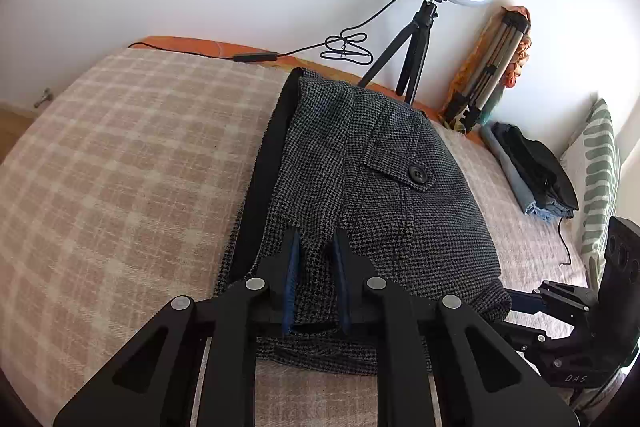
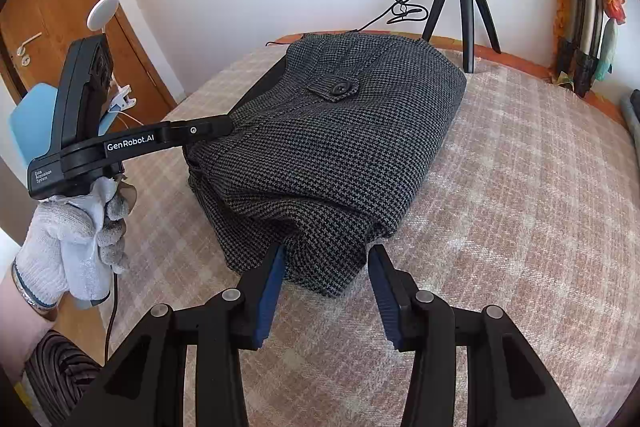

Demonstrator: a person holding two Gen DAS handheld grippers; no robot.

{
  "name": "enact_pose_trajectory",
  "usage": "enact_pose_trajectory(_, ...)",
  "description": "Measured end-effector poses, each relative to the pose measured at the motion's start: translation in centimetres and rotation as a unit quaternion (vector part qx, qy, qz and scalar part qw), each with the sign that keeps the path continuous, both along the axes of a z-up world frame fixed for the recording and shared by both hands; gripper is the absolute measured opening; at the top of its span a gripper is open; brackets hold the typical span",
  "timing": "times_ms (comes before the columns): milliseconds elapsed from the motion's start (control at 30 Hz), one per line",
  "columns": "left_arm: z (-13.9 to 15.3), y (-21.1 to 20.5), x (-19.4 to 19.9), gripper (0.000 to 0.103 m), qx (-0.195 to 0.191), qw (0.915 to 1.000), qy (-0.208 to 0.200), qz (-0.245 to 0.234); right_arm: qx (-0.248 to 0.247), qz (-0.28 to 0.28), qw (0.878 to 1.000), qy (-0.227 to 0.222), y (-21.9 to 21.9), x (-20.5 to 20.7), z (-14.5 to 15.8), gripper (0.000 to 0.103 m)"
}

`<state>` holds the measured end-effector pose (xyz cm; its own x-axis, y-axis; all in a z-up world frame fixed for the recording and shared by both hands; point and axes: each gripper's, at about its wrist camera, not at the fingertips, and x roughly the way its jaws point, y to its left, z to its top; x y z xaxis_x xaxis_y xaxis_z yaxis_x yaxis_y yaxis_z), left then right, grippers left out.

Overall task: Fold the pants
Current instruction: 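Lay the shorts back down and open both tools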

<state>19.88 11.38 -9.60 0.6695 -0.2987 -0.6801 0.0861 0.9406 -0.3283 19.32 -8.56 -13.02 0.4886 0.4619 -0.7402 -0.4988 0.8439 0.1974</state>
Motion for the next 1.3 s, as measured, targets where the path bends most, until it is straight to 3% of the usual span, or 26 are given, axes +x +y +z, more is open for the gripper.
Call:
enact_pose_trajectory(67, -0.1, -0.3, 0.1, 0.013, 0.009, 1.0000, -0.001, 0.001, 0.002, 0.014, 1.000, -0.015, 0.4, -0.1, 0.1, 0.012)
enact_pose_trajectory(100, -0.1, -0.4, 0.0, 0.013, 0.016, 0.9999, -0.002, 0.002, -0.005, 0.016, 1.000, -0.018, 0.6, -0.2, 0.0, 0.008)
enact_pose_trajectory(167, 0.0, -0.4, 0.1, 0.013, 0.025, 0.9996, 0.000, 0.008, -0.008, 0.025, 0.999, -0.022, 0.4, -0.7, -0.2, 0.007)
enact_pose_trajectory(233, 0.8, -0.3, -0.2, 0.012, 0.059, 0.9976, -0.012, 0.033, -0.020, 0.031, 0.999, -0.030, 0.1, -1.4, -0.3, 0.007)
enact_pose_trajectory(333, 2.6, 0.0, -0.4, 0.012, 0.041, 0.9978, -0.034, 0.039, -0.020, 0.033, 0.999, -0.038, -0.4, -1.6, -0.5, 0.007)
enact_pose_trajectory(467, 4.2, -2.9, 0.2, 0.012, -0.009, 0.9974, -0.056, -0.044, -0.030, 0.037, 0.998, -0.051, 0.1, -1.5, -0.7, 0.007)
enact_pose_trajectory(567, 3.0, -6.0, 2.1, 0.012, 0.023, 0.9955, -0.031, -0.086, -0.033, 0.037, 0.997, -0.058, 0.3, -1.8, -0.7, 0.007)
enact_pose_trajectory(667, 0.1, -7.0, 4.3, 0.013, 0.084, 0.9946, 0.007, -0.061, -0.023, 0.033, 0.997, -0.067, -0.2, -3.0, -0.3, 0.005)
enact_pose_trajectory(733, -1.6, -6.5, 5.2, 0.013, 0.078, 0.9956, 0.022, -0.047, -0.021, 0.043, 0.996, -0.072, -0.4, -3.9, -0.2, 0.005)
enact_pose_trajectory(833, -1.7, -5.9, 5.7, 0.013, 0.091, 0.9951, 0.012, -0.036, -0.031, 0.063, 0.995, -0.067, -0.2, -4.6, -0.8, 0.005)
enact_pose_trajectory(867, -1.8, -5.5, 5.7, 0.013, 0.075, 0.9965, 0.014, -0.035, -0.035, 0.066, 0.995, -0.063, -0.2, -4.6, -1.1, 0.005)
enact_pose_trajectory(967, -1.6, -5.3, 5.3, 0.013, 0.076, 0.9962, 0.010, -0.039, -0.032, 0.099, 0.994, -0.036, -0.6, -4.4, -1.6, 0.006)
enact_pose_trajectory(1067, -0.5, -5.1, 4.4, 0.015, 0.088, 0.9952, 0.004, -0.043, 0.022, 0.117, 0.993, 0.000, -2.4, -4.3, -0.4, 0.008)
enact_pose_trajectory(1100, 0.1, -4.8, 3.9, 0.021, 0.088, 0.9953, -0.004, -0.040, 0.030, 0.111, 0.993, -0.008, -2.9, -4.4, 0.2, 0.019)
enact_pose_trajectory(1167, 1.1, -4.0, 2.8, 0.026, 0.072, 0.9964, -0.016, -0.043, 0.031, 0.091, 0.995, -0.035, -3.7, -4.4, 1.4, 0.030)
enact_pose_trajectory(1233, 2.1, -3.3, 1.7, 0.026, 0.052, 0.9972, -0.031, -0.042, 0.051, 0.072, 0.996, -0.036, -4.5, -3.5, 1.8, 0.033)
enact_pose_trajectory(1300, 2.7, -2.9, 1.0, 0.035, 0.050, 0.9970, -0.033, -0.050, 0.070, 0.048, 0.996, -0.020, -5.1, -2.1, 1.9, 0.034)
